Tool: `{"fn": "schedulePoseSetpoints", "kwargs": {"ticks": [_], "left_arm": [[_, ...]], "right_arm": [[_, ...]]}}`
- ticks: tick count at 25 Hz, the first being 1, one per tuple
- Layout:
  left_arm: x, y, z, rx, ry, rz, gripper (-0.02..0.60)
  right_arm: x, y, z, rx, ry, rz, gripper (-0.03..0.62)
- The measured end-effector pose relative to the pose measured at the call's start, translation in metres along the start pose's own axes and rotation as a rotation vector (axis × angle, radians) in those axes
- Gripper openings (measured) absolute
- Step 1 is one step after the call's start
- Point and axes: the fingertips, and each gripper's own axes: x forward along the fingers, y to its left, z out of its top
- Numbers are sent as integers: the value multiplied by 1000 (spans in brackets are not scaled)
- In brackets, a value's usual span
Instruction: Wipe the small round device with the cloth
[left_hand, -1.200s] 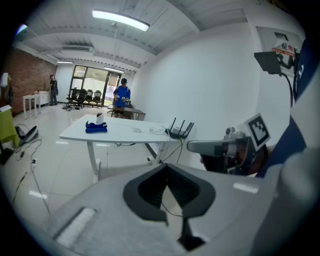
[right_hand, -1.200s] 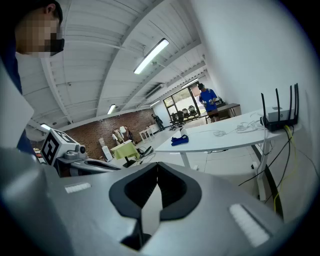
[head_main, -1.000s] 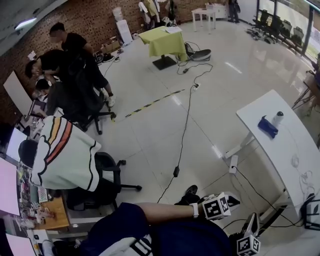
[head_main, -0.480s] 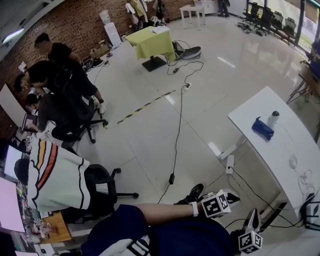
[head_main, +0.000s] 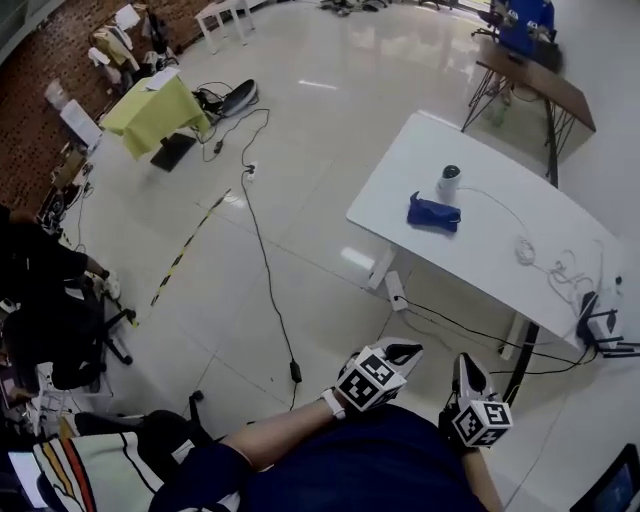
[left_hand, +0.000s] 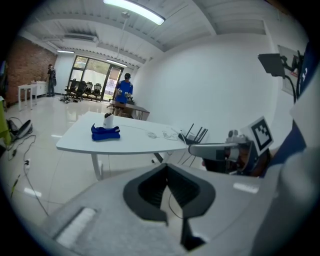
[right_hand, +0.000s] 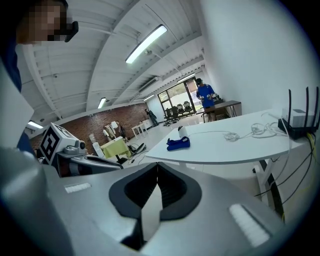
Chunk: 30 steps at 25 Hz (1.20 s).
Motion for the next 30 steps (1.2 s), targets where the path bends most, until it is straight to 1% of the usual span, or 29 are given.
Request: {"fn": "schedulePoseSetpoints", "kwargs": {"ticks": [6, 12, 20, 23, 27, 30], "left_arm": [[-2, 45, 7, -42, 0, -9, 2], [-5, 75, 11, -61, 3, -7, 2], [2, 91, 15, -75, 23, -4, 2], [8, 95, 26, -79, 24, -2, 2], [15, 105, 43, -95, 14, 22, 2], [28, 112, 50, -84, 9, 41, 2]], "right_arm": [[42, 15, 5, -11, 38, -7, 11], [70, 28, 11, -26, 50, 0, 11], [91, 28, 13, -21, 66, 9, 11], [101, 20, 20, -18, 61, 15, 11], [116, 11, 29, -18, 63, 41, 11], [128, 1, 39, -28, 61, 64, 11]]}}
